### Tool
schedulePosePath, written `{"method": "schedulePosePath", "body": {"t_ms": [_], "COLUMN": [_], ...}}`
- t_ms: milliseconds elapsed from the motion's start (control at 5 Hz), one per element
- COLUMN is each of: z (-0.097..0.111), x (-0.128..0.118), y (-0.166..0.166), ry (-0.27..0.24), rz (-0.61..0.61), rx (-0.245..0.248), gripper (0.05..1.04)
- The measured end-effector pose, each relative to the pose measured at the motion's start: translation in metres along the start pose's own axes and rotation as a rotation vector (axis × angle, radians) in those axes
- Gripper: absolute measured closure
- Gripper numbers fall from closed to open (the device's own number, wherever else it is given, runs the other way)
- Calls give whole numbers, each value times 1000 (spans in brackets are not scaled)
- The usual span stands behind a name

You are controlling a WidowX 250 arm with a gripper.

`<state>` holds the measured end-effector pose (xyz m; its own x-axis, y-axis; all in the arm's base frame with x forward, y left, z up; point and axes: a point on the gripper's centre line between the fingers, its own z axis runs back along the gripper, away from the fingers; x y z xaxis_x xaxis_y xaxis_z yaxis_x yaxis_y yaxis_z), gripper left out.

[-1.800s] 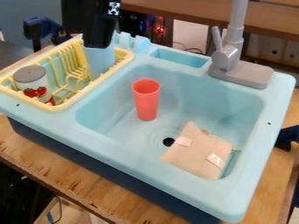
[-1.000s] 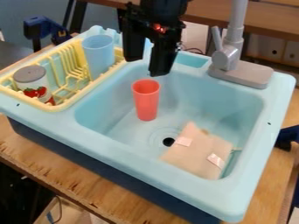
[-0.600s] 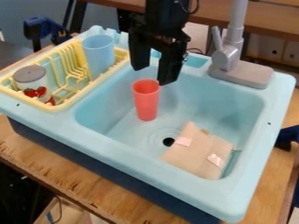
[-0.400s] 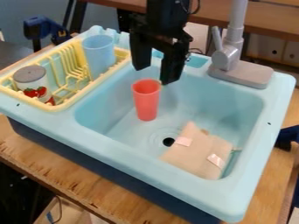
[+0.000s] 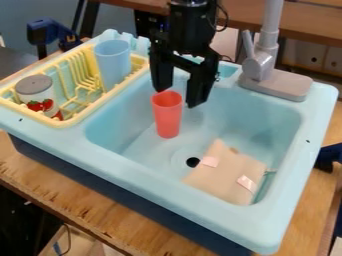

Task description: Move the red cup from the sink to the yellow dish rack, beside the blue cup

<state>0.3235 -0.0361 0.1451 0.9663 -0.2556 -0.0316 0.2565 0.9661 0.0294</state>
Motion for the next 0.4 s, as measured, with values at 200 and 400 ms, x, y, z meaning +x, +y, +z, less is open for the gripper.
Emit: {"method": "schedulePosePath", "body": {"t_ms": [200, 400], "z": [-13, -17], "x": [-1, -4], "y": [-6, -5], "ry": [26, 35], "rz": [-2, 14], "rx": [8, 17], "gripper": [83, 83]}}
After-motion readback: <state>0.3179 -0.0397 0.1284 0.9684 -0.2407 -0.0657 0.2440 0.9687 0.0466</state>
